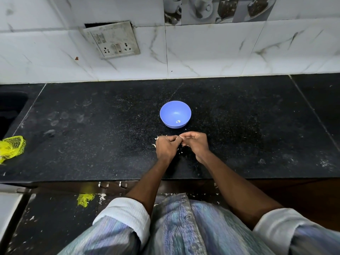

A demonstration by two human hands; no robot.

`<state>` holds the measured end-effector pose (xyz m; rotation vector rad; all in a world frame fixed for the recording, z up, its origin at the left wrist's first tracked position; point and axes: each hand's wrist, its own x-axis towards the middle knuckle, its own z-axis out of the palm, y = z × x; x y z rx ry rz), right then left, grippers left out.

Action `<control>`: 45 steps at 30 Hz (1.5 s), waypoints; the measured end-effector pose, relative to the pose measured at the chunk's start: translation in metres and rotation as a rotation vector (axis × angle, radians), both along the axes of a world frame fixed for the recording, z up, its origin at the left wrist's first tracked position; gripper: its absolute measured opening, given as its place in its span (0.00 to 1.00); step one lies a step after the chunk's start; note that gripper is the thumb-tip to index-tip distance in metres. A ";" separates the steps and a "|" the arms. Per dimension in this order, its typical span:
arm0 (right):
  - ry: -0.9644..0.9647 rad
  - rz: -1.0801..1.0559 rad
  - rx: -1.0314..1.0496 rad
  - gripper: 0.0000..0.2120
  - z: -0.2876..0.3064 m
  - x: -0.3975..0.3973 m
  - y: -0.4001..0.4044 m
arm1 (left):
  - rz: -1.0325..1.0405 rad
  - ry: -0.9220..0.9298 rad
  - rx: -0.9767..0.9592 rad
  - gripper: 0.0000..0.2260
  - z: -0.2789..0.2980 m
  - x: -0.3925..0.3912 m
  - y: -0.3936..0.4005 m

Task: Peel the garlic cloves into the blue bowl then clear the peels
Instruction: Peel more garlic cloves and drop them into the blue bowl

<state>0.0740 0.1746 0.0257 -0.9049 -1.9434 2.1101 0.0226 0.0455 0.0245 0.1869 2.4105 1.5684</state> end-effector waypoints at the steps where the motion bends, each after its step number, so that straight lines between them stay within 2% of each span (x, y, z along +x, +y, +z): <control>1: -0.005 -0.003 -0.007 0.05 -0.001 0.000 0.000 | 0.001 0.014 -0.019 0.16 -0.001 0.000 0.001; 8: -0.022 -0.023 -0.067 0.04 -0.002 0.000 0.001 | -0.038 0.063 -0.085 0.15 -0.005 0.002 0.000; 12: -0.010 -0.020 -0.127 0.05 -0.008 0.000 0.005 | -0.083 -0.024 0.037 0.09 -0.013 0.001 -0.003; 16: -0.025 -0.029 -0.148 0.06 -0.009 -0.002 0.004 | -0.033 -0.071 0.105 0.08 -0.006 0.004 -0.001; 23: -0.044 0.020 -0.142 0.05 -0.007 -0.001 0.004 | 0.031 -0.120 0.067 0.04 -0.003 0.000 0.001; 27: -0.072 0.008 -0.220 0.05 -0.008 -0.001 0.006 | -0.027 -0.079 0.011 0.05 0.000 0.002 0.002; 32: -0.066 -0.042 -0.274 0.06 -0.006 0.002 0.006 | -0.078 -0.039 -0.061 0.11 0.000 0.002 0.000; 36: -0.071 -0.038 -0.265 0.08 -0.006 0.002 0.006 | -0.022 0.021 -0.159 0.02 0.009 0.007 0.000; 38: -0.078 -0.025 -0.266 0.09 -0.006 0.001 0.005 | 0.015 0.069 -0.234 0.06 0.014 0.009 -0.002; 40: -0.083 -0.026 -0.272 0.08 -0.005 0.000 0.005 | 0.001 0.102 -0.258 0.02 0.012 0.008 -0.003; 43: -0.085 -0.033 -0.275 0.07 -0.005 0.000 0.004 | -0.042 0.112 -0.248 0.10 0.010 0.009 -0.004; 45: -0.080 -0.030 -0.271 0.06 -0.006 0.001 0.003 | -0.013 0.118 -0.250 0.06 0.015 0.011 -0.005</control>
